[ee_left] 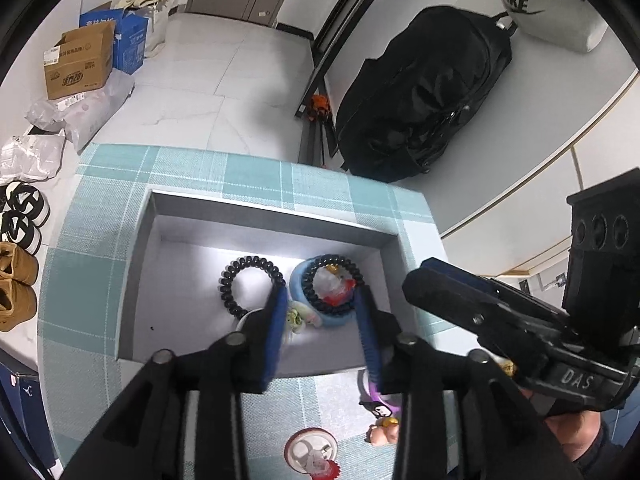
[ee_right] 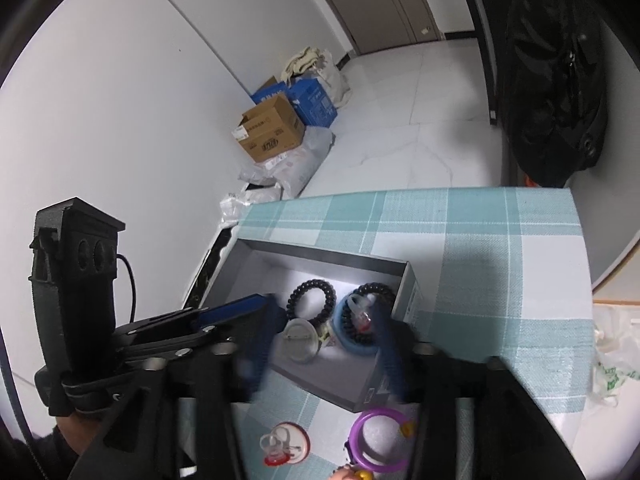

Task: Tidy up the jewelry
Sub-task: 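Withdraw both tools from the box back over the table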

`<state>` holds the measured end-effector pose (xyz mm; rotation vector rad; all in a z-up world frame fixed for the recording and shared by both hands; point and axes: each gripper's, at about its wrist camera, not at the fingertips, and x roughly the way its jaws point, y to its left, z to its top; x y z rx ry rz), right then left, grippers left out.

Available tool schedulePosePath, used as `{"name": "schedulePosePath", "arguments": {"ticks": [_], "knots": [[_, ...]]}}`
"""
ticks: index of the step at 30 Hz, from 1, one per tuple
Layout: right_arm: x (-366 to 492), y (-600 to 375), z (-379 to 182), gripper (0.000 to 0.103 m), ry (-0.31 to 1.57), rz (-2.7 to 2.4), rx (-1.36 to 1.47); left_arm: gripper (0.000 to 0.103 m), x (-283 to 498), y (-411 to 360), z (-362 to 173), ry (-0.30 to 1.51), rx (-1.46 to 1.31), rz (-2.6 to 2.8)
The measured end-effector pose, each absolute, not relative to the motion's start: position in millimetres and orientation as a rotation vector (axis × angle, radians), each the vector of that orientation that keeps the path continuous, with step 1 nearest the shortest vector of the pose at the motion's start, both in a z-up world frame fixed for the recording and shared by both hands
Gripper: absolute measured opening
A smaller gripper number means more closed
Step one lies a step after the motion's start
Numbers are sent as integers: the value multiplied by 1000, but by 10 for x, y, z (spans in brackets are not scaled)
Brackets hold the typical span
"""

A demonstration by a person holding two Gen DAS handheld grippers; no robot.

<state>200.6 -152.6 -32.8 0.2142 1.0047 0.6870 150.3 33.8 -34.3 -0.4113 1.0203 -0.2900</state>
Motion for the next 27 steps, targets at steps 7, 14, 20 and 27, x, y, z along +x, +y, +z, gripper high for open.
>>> {"name": "schedulePosePath", "arguments": {"ticks": [7, 14, 20, 27], "knots": [[1857, -1669, -234, 66, 954, 655, 217, 46, 1339, 320, -213, 959, -378, -288], [1677, -1869, -169, 82, 924, 610, 203, 46, 1096, 331, -160, 931, -330, -253], [1487, -1962, -120, 87, 903, 579, 166, 56, 909, 206, -159, 923, -262, -267], [1348, -2059, -174, 91, 916, 547, 151, 57, 743, 184, -324, 988, -268, -261]]}}
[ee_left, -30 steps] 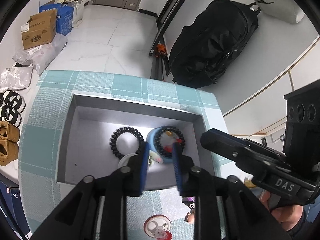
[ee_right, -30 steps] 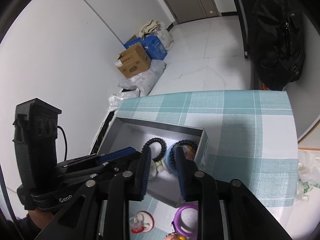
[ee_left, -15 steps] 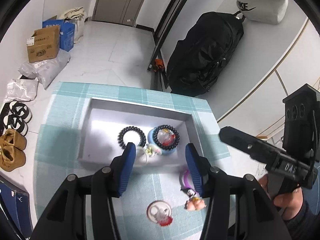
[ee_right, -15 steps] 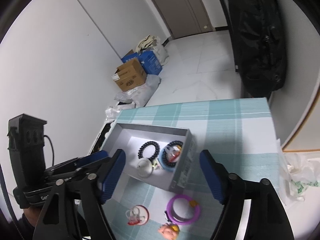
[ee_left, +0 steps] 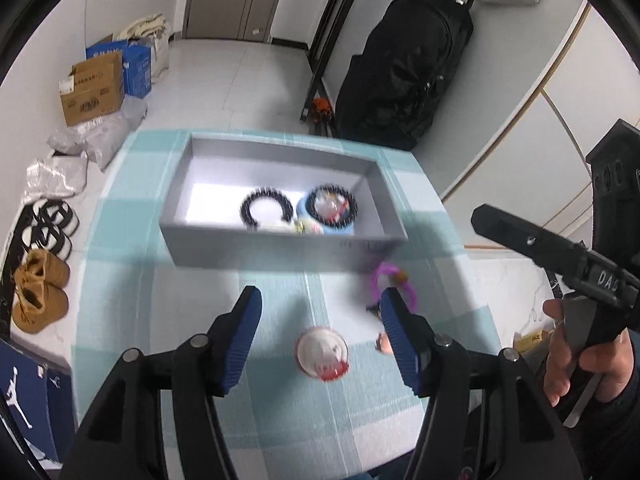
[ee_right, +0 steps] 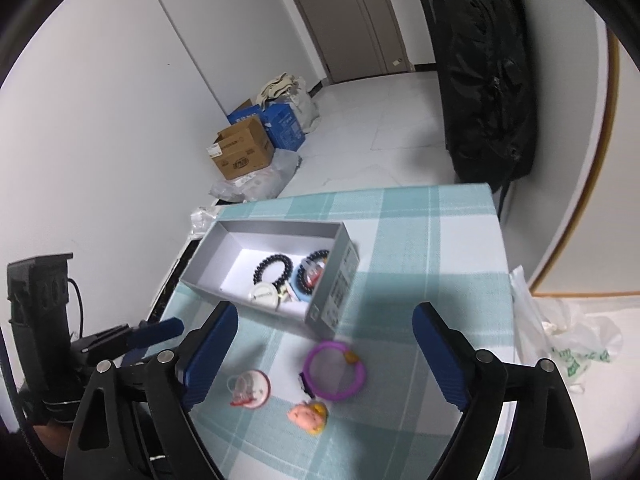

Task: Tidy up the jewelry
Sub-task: 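Withdraw both tools from the box back over the table, then lower the left gripper onto the clear pacifier with red base and close it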

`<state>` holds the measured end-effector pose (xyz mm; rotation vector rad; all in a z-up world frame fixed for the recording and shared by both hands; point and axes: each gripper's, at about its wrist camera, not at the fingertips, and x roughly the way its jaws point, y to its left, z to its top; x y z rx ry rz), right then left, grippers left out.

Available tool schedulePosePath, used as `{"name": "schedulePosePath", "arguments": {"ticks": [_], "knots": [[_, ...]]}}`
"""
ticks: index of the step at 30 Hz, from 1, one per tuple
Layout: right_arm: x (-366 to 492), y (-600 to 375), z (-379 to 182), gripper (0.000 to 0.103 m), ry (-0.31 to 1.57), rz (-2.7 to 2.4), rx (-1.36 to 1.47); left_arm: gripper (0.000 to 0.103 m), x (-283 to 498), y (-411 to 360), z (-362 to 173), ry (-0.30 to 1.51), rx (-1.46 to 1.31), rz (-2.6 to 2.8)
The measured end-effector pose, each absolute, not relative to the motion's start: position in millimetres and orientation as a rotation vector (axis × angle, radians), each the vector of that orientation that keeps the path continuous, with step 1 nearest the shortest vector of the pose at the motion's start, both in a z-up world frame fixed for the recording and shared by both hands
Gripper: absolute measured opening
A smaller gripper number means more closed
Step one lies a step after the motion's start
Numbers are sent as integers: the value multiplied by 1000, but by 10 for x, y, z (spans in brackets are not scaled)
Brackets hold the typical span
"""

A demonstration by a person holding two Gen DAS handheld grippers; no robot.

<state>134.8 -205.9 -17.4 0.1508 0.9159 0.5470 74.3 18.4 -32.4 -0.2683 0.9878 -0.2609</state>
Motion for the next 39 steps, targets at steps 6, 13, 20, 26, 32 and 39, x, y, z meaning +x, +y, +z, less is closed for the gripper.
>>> {"name": "schedulePosePath", "arguments": {"ticks": [6, 13, 20, 26, 32, 39], "knots": [[1158, -2120, -330, 93, 973, 523, 170, 57, 630, 108, -484, 1042, -254, -273], [1027, -2142, -468, 94, 1027, 484, 152, 57, 563, 68, -599, 1083, -259, -273], [920, -2225, -614, 94, 1087, 458, 175, 57, 553, 32, -665, 1093, -210, -241], [851, -2257, -657, 94, 1106, 441, 188, 57, 589, -42, -716, 1093, -184, -233], [802, -2273, -717, 94, 1126, 419, 174, 57, 591, -63, -741, 1082, -154, -220], [808, -2344, -742, 94, 1130, 387, 192, 42, 621, -75, -746, 1083, -137, -229]]}}
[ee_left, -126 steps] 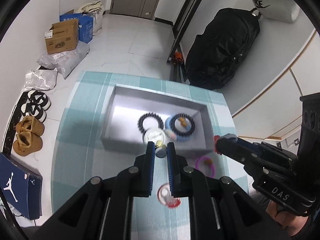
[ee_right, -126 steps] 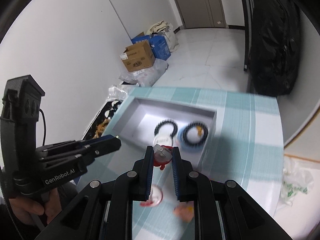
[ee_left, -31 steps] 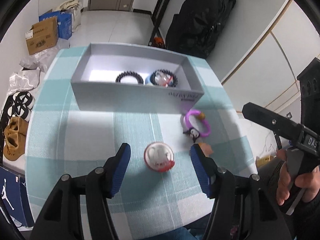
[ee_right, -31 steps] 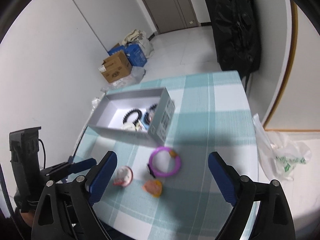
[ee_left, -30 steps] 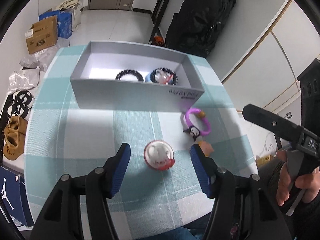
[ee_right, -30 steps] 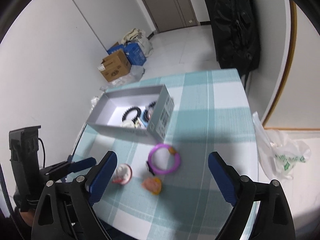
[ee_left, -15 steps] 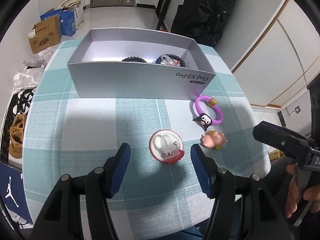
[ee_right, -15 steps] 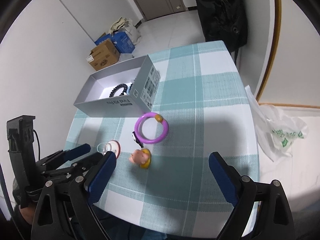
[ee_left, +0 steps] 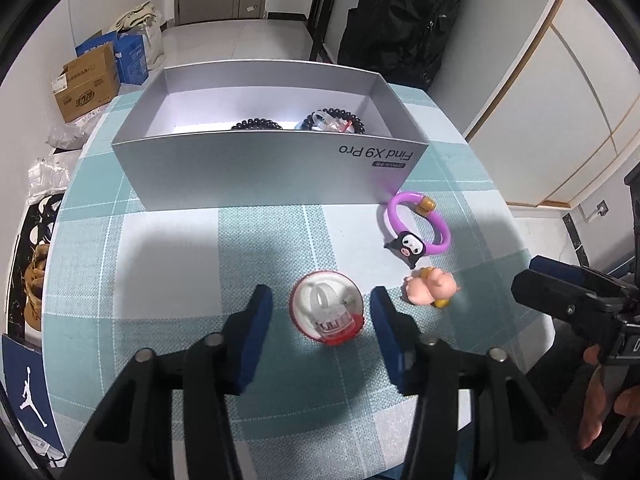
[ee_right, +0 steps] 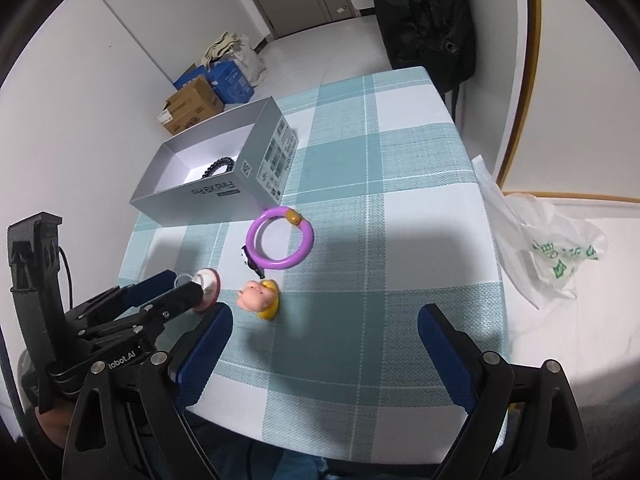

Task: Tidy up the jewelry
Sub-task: 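Lower the left gripper onto the clear pacifier with red base and close it, then lower the right gripper onto the pink pig figure and close it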

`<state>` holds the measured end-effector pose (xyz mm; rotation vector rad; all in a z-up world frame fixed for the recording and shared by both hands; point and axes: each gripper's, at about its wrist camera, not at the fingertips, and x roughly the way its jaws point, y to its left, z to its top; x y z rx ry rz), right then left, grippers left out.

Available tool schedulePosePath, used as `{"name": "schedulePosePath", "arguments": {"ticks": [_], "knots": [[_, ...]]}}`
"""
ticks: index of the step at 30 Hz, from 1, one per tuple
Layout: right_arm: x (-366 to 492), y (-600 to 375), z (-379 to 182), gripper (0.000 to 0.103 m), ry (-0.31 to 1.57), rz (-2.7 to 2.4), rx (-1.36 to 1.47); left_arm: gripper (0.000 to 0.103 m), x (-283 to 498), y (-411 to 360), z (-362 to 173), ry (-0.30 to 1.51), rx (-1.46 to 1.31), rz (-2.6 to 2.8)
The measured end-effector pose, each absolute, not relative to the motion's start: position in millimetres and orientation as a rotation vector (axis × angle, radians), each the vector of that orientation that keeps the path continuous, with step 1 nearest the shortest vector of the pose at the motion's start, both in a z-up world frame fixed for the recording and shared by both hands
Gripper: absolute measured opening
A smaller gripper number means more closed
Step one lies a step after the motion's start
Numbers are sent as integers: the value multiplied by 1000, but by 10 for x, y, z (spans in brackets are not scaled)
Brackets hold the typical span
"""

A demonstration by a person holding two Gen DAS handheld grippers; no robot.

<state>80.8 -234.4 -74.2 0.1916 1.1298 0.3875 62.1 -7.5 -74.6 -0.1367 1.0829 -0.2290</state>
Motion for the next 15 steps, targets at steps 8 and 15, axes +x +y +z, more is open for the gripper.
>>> {"name": "schedulePosePath", "arguments": {"ticks": [8, 15], "knots": [[799, -2285, -729, 94, 1126, 393, 169, 19, 606, -124, -729, 1079, -118, -269], [810, -2288, -751, 94, 1133, 386, 169, 11, 640, -78, -741, 1101, -152, -278]]}}
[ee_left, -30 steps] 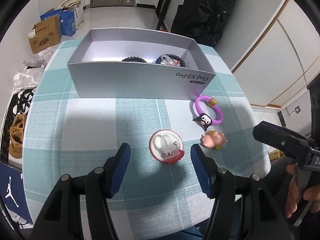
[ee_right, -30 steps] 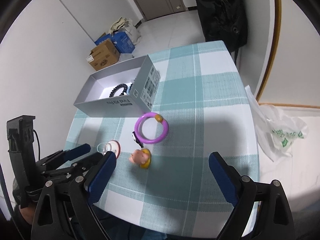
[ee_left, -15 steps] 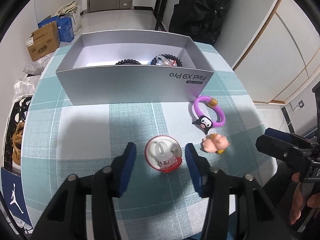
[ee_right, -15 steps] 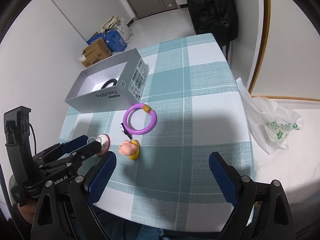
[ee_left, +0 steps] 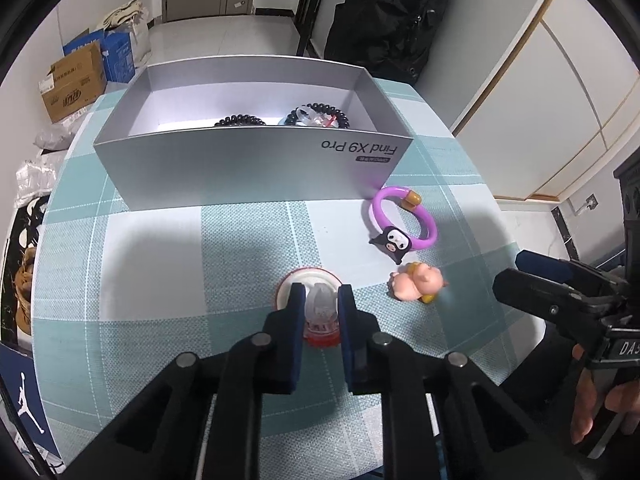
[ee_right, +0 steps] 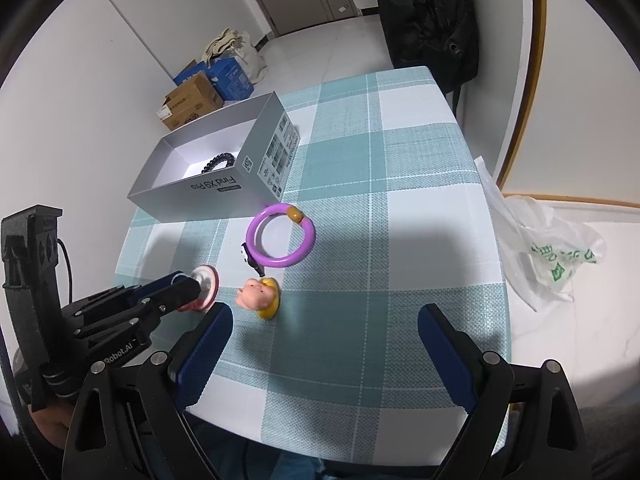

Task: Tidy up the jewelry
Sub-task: 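Lower the right gripper onto the pink pig figure and close it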

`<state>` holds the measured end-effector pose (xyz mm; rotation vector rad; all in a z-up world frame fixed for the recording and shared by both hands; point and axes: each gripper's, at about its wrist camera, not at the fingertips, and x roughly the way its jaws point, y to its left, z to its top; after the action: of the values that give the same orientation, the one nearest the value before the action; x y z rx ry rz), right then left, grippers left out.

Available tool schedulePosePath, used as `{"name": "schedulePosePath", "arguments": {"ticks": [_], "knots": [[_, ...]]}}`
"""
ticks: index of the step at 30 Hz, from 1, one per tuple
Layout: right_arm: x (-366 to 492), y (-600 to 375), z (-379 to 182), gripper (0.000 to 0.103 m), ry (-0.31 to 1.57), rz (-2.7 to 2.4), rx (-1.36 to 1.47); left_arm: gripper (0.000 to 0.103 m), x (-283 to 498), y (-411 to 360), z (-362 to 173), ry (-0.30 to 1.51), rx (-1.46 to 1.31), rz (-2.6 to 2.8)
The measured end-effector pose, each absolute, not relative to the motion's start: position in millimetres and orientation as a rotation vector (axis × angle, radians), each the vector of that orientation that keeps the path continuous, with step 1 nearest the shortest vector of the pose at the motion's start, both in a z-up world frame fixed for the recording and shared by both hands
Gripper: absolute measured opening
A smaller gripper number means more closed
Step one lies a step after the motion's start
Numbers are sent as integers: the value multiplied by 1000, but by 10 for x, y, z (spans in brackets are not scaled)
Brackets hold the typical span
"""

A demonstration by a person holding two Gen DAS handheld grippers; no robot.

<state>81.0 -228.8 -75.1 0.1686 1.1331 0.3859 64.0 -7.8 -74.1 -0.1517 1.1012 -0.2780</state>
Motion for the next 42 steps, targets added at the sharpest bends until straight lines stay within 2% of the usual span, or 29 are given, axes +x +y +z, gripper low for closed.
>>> {"name": "schedulePosePath", "arguments": {"ticks": [17, 33, 40, 42], "knots": [[779, -2248, -775, 94, 1132, 395, 157, 11, 631, -18, -596, 1082, -212, -312], [791, -1832, -893, 93, 1133, 451, 25, 11, 488, 235, -288, 975, -314, -306], [780, -1626, -859, 88, 1092, 448, -52, 11, 488, 332, -302, 967, -325, -289], [798, -1592, -886, 84, 1098, 447, -60, 11, 476, 352, -309, 969, -329, -291]]}}
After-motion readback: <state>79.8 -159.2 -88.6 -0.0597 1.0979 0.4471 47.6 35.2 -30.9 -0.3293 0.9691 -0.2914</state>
